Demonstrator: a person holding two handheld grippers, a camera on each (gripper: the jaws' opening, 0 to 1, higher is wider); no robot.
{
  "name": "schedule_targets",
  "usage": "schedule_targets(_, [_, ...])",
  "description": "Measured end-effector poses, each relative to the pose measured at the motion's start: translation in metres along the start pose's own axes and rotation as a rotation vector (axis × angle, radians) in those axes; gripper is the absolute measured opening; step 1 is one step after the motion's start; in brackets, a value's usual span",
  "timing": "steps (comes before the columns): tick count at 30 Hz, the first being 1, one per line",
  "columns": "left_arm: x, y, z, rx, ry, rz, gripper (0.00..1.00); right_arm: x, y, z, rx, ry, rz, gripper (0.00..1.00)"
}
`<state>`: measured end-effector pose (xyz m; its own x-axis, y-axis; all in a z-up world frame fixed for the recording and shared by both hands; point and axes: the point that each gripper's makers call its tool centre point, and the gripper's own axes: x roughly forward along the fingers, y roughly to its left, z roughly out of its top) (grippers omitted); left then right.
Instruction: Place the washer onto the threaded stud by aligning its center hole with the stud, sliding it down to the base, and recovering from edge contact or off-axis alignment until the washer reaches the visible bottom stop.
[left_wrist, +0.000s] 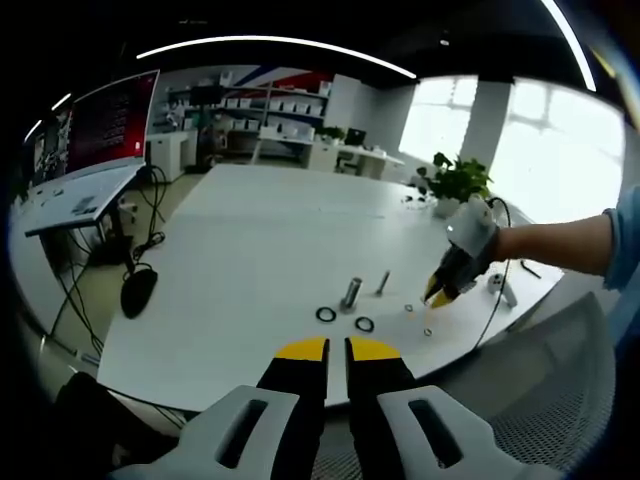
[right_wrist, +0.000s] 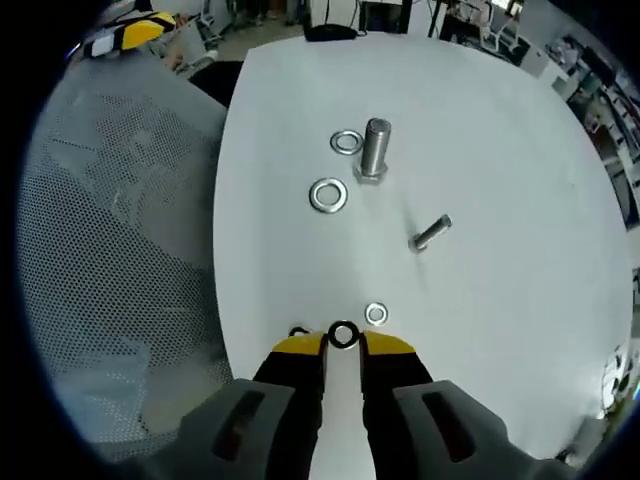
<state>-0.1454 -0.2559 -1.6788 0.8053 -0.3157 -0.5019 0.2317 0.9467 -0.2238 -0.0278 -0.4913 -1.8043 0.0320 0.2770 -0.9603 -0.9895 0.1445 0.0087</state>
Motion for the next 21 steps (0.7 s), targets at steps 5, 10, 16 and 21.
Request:
schedule_targets(5, [0.000,0.000,0.000,0.000,0.000,-0.001,0.04,-0.009,-0.002,0.011,-0.009,-0.019,-0.004,0.14])
schedule_targets(10, [0.000,0.000,0.000,0.000,-0.001,-0.002,0.04,-0.014,-0.006,0.021,-0.009,-0.047,-0.021,0.14])
schedule_targets(16, [0.000,-0.001,-0.001,0.005,0.005,-0.005,0.04,-0.013,-0.014,0.033,-0.026,-0.065,-0.072,0.14])
schedule_targets(21, [0.000,-0.001,-0.001,0.004,0.005,-0.005,0.04,-0.013,-0.022,0.040,-0.030,-0.077,-0.105,0.14])
